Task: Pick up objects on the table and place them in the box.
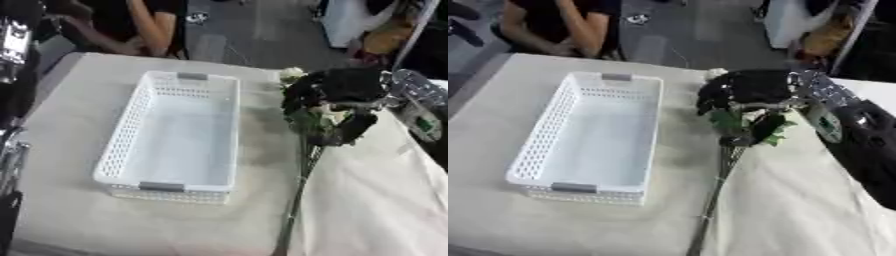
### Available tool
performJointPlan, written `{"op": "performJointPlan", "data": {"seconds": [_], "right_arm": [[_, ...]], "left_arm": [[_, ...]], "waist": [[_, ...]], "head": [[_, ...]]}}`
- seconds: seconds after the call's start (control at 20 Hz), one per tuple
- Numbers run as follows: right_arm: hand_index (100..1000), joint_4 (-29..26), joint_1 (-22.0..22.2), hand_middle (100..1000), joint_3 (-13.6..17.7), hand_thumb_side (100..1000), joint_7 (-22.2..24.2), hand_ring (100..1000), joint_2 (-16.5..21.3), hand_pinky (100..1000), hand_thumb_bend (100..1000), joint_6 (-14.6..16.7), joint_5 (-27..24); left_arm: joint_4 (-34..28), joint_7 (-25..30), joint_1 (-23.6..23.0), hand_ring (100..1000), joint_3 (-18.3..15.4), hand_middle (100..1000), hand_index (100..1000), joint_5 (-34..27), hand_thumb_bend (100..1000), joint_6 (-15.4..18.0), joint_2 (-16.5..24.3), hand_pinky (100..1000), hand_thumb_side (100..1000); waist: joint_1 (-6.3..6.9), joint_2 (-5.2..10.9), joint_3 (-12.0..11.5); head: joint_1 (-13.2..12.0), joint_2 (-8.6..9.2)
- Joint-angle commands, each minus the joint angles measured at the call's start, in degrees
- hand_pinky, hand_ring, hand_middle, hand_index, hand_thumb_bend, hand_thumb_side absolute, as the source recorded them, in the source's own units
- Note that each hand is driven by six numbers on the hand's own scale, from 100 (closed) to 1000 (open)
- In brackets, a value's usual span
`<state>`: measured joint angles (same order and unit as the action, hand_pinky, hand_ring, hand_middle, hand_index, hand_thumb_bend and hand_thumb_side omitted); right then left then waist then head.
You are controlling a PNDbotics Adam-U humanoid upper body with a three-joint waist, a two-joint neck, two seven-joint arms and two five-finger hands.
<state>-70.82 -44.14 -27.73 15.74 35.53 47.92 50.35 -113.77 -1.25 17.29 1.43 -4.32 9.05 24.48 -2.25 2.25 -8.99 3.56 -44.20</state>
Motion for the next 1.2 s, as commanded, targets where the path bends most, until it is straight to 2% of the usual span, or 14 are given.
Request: {"op": "performJointPlan", "data": {"seconds": [0.05, 0.15, 0.2, 0.25, 0.4, 0.5, 0.65, 0.95, 1.2], "right_arm": [[891, 0.92, -0.26, 832, 0.27, 630, 3.20, 921, 0.29, 890, 313, 4.05, 1.78], [897, 1.46, -0.08, 838, -0.21, 655, 2.72, 928, 0.27, 900, 333, 4.05, 2.94], [901, 1.58, -0.05, 843, -0.74, 681, 2.56, 926, 0.41, 897, 369, 4.05, 3.64], [911, 1.61, -0.02, 855, -1.21, 720, 2.30, 952, 0.56, 935, 436, 4.05, 4.34], [932, 1.28, -0.14, 886, -3.85, 856, 2.43, 990, 1.71, 994, 442, 4.05, 7.11], [936, 0.83, -0.24, 893, -5.45, 921, 2.28, 1000, 2.57, 1000, 444, 4.05, 8.82], [935, -0.15, -0.35, 897, -6.95, 926, 1.03, 1000, 3.90, 1000, 442, 4.05, 10.98], [932, -0.70, -0.03, 896, -7.70, 912, -3.04, 1000, 5.03, 1000, 442, 4.05, 14.68], [919, 1.03, 0.77, 883, -7.75, 819, -6.54, 1000, 4.41, 1000, 442, 4.05, 18.96]], "left_arm": [[-0.83, 0.27, 1.14, 616, -0.07, 735, 710, -0.36, 100, 0.06, 0.28, 479, 775], [-0.83, 0.32, 1.17, 616, -0.02, 735, 710, -0.38, 100, 0.04, 0.27, 479, 775], [-0.83, 0.35, 1.18, 616, 0.01, 735, 710, -0.39, 100, 0.03, 0.28, 479, 775], [-0.83, 0.38, 1.20, 616, 0.03, 735, 710, -0.39, 100, 0.02, 0.30, 479, 775], [-0.83, 0.42, 1.23, 617, 0.07, 736, 710, -0.41, 100, 0.00, 0.43, 479, 776], [-0.83, 0.49, 1.26, 617, 0.13, 736, 710, -0.39, 100, -0.02, 0.53, 479, 775], [-0.83, 0.50, 1.25, 617, 0.10, 736, 710, -0.36, 100, 0.01, 0.65, 479, 775], [-0.83, 0.55, 1.28, 617, 0.11, 736, 710, -0.34, 100, 0.02, 0.71, 480, 774], [-0.83, 0.59, 1.42, 617, 0.12, 736, 710, -0.41, 100, 0.05, 0.62, 480, 774]], "waist": [[0.24, 0.32, -0.05], [0.21, 0.27, -0.09], [0.17, 0.26, -0.11], [0.13, 0.25, -0.12], [-0.08, 0.26, -0.12], [-0.23, 0.28, -0.10], [-0.37, 0.31, -0.03], [-0.43, 0.35, -0.08], [-0.35, 0.24, -0.26]], "head": [[0.56, 0.08], [0.63, 0.08], [0.69, 0.08], [0.72, 0.08], [0.71, 0.08], [0.70, 0.08], [0.57, 0.08], [0.76, 0.08], [0.98, 0.08]]}}
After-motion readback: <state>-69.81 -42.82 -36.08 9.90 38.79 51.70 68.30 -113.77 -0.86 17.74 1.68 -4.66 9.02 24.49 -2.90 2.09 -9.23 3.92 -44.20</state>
